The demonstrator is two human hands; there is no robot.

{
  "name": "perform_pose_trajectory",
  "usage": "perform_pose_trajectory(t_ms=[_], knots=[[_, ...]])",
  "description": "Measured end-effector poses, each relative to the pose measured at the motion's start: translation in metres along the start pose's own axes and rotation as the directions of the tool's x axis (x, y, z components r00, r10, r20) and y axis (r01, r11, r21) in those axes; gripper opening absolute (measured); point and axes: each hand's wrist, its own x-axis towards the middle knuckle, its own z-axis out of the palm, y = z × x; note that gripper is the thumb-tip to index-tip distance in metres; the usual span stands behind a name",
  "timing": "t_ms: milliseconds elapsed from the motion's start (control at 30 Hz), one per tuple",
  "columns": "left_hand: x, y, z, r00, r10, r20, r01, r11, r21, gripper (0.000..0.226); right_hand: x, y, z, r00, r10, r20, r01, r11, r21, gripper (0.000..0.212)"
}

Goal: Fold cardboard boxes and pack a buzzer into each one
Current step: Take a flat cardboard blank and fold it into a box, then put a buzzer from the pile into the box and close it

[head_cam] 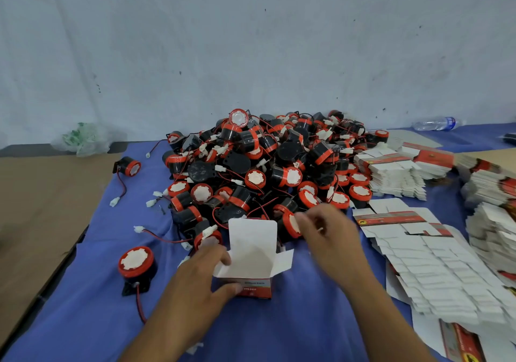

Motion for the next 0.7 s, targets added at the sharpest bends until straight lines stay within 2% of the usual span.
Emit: perform_pose_trajectory(t_ms=[33, 67, 133, 167, 200, 267, 400, 467, 567, 633, 667, 700], knots=[[0.001, -0.001, 0.0, 1.0, 0.013, 0.014, -0.013, 1.0, -0.009, 0.042, 0.003, 0.013, 0.0, 0.994, 0.064, -0.091, -0.073, 0.993, -0.097, 0.02], [0.001, -0.003, 0.001, 1.0, 0.011, 0.027, -0.011, 1.0, -0.004, 0.055, 0.006, 0.024, 0.0, 0.988, 0.147, -0.054, -0.156, 0.962, -0.223, 0.032], [0.002, -0.004, 0.003, 0.999, 0.015, 0.035, -0.018, 0.997, 0.076, 0.071, 0.005, 0.043, 0.005, 0.958, 0.253, 0.134, -0.172, 0.882, -0.438, 0.062], [0.002, -0.004, 0.004, 0.999, 0.051, 0.014, -0.053, 0.99, 0.134, 0.074, 0.005, 0.048, 0.008, 0.953, 0.248, 0.175, -0.147, 0.882, -0.449, 0.069], [0.002, -0.003, 0.005, 0.996, 0.088, -0.002, -0.086, 0.979, 0.185, 0.076, 0.006, 0.05, 0.011, 0.963, 0.214, 0.164, -0.139, 0.916, -0.377, 0.069], [0.002, -0.001, 0.007, 0.993, 0.121, 0.016, -0.122, 0.971, 0.204, 0.076, 0.008, 0.052, 0.013, 0.985, 0.156, 0.074, -0.135, 0.963, -0.234, 0.058], [0.001, 0.002, 0.013, 0.987, 0.141, 0.079, -0.141, 0.99, -0.005, 0.064, 0.012, 0.048, 0.014, 0.978, 0.182, -0.101, -0.199, 0.962, -0.186, 0.044], [0.0, 0.004, 0.015, 0.985, 0.146, 0.087, -0.141, 0.988, -0.066, 0.06, 0.015, 0.042, 0.008, 0.953, 0.178, -0.244, -0.204, 0.975, -0.086, 0.038], [0.0, 0.004, 0.016, 0.981, 0.165, 0.102, -0.156, 0.984, -0.09, 0.055, 0.022, 0.028, -0.016, 0.829, 0.252, -0.5, -0.154, 0.961, 0.229, 0.025], [0.001, 0.004, 0.017, 0.982, 0.163, 0.099, -0.154, 0.983, -0.097, 0.055, 0.025, 0.019, -0.034, 0.75, 0.406, -0.522, -0.079, 0.839, 0.539, 0.022], [0.002, 0.004, 0.018, 0.983, 0.163, 0.084, -0.155, 0.983, -0.096, 0.055, 0.026, 0.015, -0.041, 0.748, 0.474, -0.464, -0.042, 0.732, 0.68, 0.021], [0.002, 0.004, 0.018, 0.985, 0.164, 0.062, -0.157, 0.982, -0.1, 0.056, 0.027, 0.009, -0.045, 0.778, 0.502, -0.376, -0.014, 0.613, 0.79, 0.019]])
